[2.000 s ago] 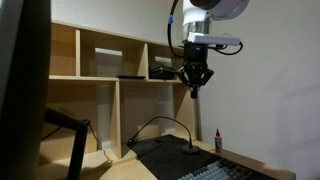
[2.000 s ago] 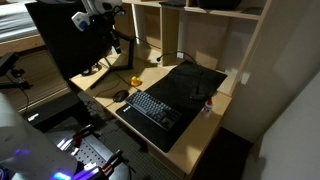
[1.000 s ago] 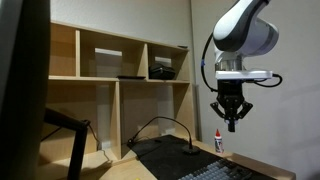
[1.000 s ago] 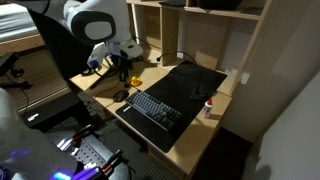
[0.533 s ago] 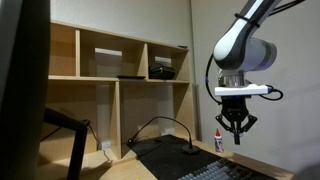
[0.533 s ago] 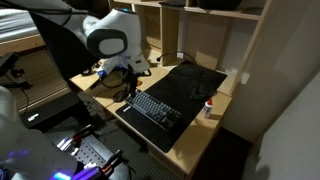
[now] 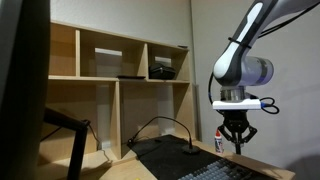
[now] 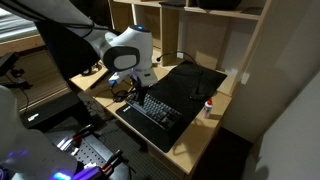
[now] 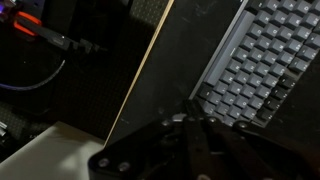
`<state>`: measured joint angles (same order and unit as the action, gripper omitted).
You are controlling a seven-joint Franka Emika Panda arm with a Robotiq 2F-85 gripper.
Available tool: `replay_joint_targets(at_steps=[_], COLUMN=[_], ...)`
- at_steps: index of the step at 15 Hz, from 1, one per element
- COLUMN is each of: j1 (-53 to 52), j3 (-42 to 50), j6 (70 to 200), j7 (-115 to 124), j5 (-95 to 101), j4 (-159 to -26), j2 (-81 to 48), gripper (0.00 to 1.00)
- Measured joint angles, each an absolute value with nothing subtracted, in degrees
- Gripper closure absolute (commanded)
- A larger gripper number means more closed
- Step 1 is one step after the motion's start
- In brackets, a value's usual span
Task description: Press a button on the keyboard
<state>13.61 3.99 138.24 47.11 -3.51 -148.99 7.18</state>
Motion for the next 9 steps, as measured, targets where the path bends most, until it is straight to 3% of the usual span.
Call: replay_joint_targets(at_steps=[9], j1=[12.77], j3=[7.12], j6=[148.29], j7=[50.02], j5=[-10.99], j4=[-144.28], j2=[-5.24], gripper=[0.99])
